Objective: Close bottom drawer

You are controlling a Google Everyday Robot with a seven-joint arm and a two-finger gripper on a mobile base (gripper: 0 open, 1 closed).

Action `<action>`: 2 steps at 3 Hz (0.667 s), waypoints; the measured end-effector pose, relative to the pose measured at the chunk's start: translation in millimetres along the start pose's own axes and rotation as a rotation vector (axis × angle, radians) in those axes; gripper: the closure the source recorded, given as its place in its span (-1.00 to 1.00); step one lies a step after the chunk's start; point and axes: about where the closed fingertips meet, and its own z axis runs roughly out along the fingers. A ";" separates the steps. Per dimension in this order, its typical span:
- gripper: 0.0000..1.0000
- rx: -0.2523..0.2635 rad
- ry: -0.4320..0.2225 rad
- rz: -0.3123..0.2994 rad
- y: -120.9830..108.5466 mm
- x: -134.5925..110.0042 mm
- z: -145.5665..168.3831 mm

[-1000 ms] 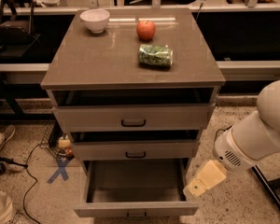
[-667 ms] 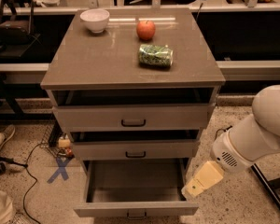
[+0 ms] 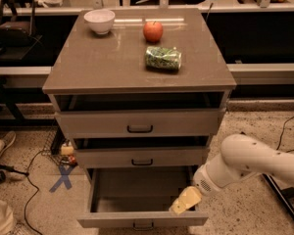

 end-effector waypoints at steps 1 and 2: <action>-1.00 -0.071 -0.037 0.034 -16.0 -3.7 75.5; -1.00 -0.117 -0.021 0.062 -11.8 9.8 100.3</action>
Offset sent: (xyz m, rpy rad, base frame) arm 0.0104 0.0237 -0.0585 0.0621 0.0287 -0.0175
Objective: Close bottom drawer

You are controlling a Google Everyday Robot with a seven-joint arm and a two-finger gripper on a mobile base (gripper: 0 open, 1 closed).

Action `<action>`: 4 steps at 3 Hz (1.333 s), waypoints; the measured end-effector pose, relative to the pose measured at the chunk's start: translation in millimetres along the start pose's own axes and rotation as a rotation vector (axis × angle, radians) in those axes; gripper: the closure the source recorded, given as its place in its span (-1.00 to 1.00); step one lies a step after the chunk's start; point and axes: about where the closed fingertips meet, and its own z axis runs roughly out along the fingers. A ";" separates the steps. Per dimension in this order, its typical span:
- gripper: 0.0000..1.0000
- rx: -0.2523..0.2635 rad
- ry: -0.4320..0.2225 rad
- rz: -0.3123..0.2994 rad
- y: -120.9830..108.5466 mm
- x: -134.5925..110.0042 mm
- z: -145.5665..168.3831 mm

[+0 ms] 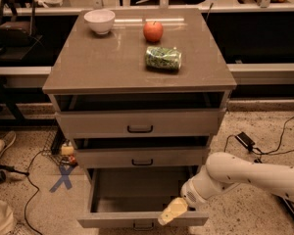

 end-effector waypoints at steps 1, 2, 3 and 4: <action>-1.00 0.000 0.000 0.000 0.0 0.0 0.0; -1.00 0.024 0.036 0.081 -29.1 24.3 31.5; -0.63 0.034 0.058 0.201 -66.6 61.9 70.9; 0.02 0.069 0.110 0.322 -106.1 104.4 114.7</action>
Offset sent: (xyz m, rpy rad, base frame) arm -0.0063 -0.0419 -0.1351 -0.1437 0.1506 -0.1707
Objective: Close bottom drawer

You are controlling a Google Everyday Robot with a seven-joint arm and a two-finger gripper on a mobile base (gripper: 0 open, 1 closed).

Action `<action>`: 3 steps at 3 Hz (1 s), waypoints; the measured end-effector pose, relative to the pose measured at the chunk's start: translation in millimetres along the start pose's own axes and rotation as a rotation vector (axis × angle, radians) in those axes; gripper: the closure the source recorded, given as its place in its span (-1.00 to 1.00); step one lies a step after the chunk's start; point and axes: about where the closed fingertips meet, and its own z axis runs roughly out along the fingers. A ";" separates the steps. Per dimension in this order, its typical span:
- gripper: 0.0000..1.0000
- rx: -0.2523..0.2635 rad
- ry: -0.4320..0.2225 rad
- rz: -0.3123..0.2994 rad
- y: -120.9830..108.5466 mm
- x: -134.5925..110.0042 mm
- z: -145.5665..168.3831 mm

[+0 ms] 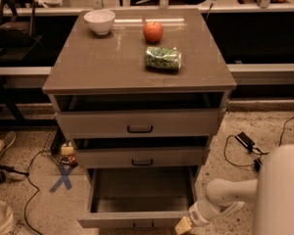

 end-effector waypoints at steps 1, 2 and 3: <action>0.46 0.023 0.049 0.042 -23.4 9.7 39.4; 1.00 0.056 0.054 0.076 -61.2 1.1 98.1; 1.00 0.093 0.003 0.108 -86.5 -12.4 120.6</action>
Offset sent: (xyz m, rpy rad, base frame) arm 0.0194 -0.0017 -0.1747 -0.1096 0.0664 -0.0561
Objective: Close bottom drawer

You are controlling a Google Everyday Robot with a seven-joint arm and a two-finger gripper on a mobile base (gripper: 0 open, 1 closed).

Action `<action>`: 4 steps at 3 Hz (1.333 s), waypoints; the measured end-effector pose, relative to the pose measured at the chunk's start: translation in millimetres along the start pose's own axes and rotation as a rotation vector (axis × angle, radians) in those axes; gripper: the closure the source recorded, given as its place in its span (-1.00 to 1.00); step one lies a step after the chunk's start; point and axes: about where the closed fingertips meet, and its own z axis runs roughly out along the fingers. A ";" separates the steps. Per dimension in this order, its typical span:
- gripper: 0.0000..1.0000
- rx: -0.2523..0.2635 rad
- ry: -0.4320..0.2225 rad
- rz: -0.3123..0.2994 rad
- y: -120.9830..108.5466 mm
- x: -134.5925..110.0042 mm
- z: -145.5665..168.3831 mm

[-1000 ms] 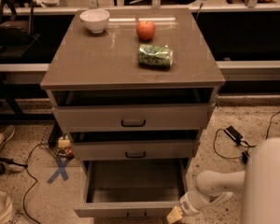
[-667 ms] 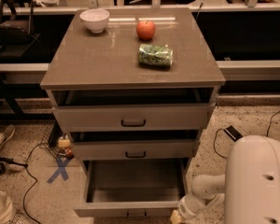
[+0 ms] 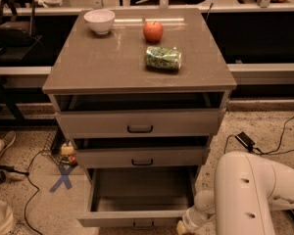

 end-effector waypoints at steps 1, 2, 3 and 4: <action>1.00 0.001 -0.044 -0.001 -5.1 -19.9 3.5; 1.00 0.001 -0.044 -0.001 -5.1 -19.9 3.5; 1.00 0.028 -0.111 0.013 -19.2 -38.0 0.6; 1.00 0.089 -0.238 0.021 -42.5 -87.7 -15.8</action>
Offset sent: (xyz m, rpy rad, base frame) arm 0.0200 0.0032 -0.0050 0.0123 -0.0394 -0.0166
